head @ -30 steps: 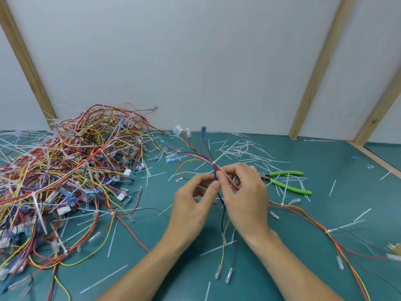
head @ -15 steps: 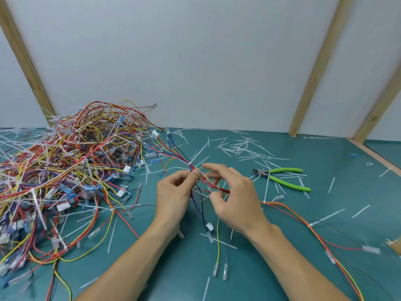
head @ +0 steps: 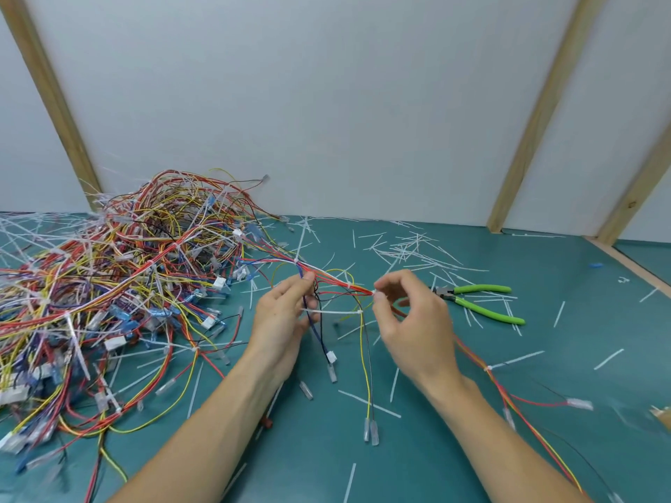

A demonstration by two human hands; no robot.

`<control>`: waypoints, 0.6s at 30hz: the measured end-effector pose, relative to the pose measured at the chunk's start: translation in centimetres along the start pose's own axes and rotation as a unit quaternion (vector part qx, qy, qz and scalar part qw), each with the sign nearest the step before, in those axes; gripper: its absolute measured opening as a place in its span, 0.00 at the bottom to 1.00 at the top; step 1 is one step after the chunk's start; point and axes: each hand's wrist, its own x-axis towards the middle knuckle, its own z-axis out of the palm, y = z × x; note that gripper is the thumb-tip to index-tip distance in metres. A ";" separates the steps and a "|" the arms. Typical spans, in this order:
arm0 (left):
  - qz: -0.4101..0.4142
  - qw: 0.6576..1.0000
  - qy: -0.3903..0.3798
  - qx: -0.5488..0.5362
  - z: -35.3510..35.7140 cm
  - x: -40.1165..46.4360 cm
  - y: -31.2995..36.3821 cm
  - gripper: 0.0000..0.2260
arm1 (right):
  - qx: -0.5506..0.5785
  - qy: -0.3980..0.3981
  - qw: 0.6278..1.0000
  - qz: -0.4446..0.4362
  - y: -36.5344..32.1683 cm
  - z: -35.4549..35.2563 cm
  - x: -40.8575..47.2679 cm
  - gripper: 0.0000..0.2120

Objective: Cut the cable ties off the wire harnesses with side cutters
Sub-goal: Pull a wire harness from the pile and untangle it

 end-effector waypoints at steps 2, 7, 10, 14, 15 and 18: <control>0.000 1.000 -0.018 0.000 0.0 -0.1 0.1 0.06 | -0.027 -0.003 1.000 0.005 0.3 0.2 0.0 0.02; -0.024 1.000 -0.009 0.001 0.1 -0.2 0.4 0.07 | -0.041 -0.055 0.996 0.054 0.8 0.0 0.2 0.06; -0.022 1.000 0.015 -0.013 -0.1 0.0 0.4 0.08 | -0.028 -0.104 0.994 0.034 0.5 0.1 0.0 0.03; 0.036 0.998 0.003 0.041 -0.1 0.1 0.1 0.06 | -0.002 -0.124 0.992 0.000 0.2 0.3 0.0 0.03; 0.041 0.997 0.000 0.060 -0.1 0.1 -0.1 0.04 | 0.004 -0.125 0.992 -0.001 0.2 0.3 0.0 0.03; 0.033 0.993 0.004 0.112 -0.1 0.1 -0.6 0.04 | 0.005 -0.110 0.994 -0.003 0.3 0.5 0.0 0.03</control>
